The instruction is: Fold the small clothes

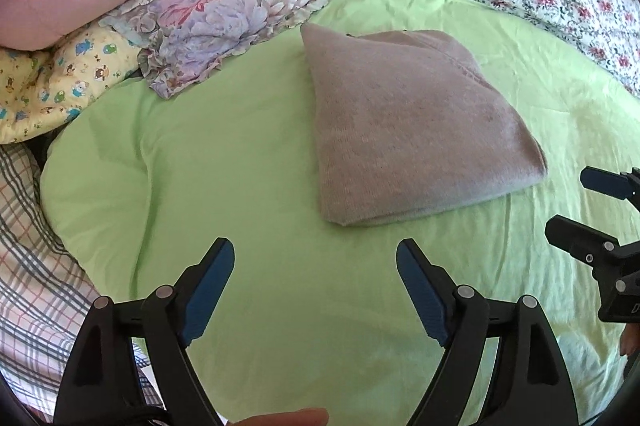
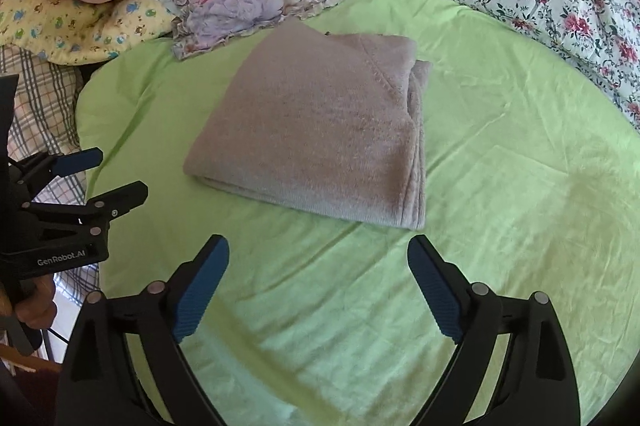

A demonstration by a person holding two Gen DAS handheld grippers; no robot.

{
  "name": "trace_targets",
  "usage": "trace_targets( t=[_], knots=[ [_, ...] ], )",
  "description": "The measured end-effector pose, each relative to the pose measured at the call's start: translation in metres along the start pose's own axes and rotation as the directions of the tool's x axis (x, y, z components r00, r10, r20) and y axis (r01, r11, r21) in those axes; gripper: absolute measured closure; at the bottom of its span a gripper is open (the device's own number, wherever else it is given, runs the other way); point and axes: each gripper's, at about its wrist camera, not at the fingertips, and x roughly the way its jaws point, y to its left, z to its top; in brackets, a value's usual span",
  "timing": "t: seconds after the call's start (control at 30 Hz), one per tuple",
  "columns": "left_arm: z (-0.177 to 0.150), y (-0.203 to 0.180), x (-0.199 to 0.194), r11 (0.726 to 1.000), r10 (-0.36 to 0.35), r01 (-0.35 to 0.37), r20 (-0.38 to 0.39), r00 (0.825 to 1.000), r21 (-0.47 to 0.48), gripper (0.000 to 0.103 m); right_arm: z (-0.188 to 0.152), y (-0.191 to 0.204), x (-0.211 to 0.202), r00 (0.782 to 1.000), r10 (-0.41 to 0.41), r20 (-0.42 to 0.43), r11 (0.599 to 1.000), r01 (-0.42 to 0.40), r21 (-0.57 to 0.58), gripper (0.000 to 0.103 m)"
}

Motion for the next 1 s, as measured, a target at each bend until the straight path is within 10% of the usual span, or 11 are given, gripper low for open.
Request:
trace_targets(
  t=[1.0],
  knots=[
    [0.036,0.002,0.041,0.999,0.003,-0.003,-0.011,1.000,-0.050,0.018,0.036,-0.012,0.039,0.998,-0.059,0.016,0.997,0.058,0.053,0.011]
  ],
)
